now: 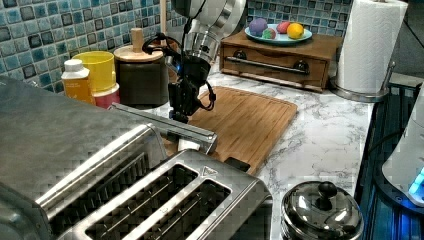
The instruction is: Close the oven.
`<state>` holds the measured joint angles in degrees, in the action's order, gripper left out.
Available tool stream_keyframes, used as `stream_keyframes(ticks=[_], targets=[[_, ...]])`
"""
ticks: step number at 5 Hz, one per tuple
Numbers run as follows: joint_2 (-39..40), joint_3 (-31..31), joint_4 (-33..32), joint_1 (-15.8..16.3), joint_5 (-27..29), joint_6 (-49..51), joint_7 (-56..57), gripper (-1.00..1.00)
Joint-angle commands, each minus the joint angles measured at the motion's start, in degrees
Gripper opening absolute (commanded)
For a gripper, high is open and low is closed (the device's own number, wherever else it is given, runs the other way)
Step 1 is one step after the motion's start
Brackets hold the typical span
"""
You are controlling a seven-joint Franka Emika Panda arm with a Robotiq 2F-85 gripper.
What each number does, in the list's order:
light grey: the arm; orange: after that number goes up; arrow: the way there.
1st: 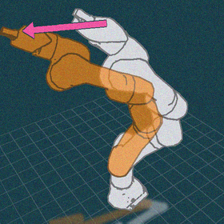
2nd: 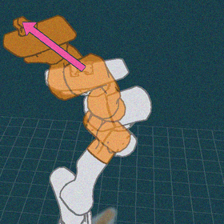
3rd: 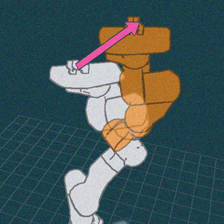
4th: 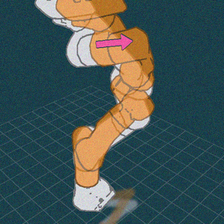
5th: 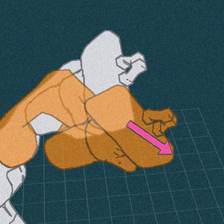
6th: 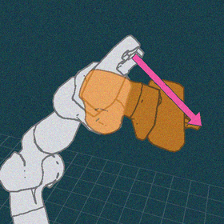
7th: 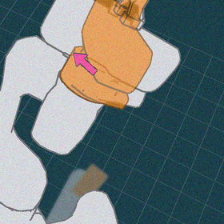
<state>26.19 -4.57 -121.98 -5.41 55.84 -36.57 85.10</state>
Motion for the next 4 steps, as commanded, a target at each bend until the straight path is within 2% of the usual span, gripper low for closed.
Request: stream_keyframes(ticks=[1, 2, 4], targets=[[-10.44, -4.89, 2.01, 2.15, 5.86, 0.51, -4.09, -1.0], [-13.77, -6.44, 1.51, 3.57, 5.93, 0.12, -4.58, -1.0], [-16.88, -8.93, 2.43, 8.11, -0.19, -4.51, -9.52, -1.0]])
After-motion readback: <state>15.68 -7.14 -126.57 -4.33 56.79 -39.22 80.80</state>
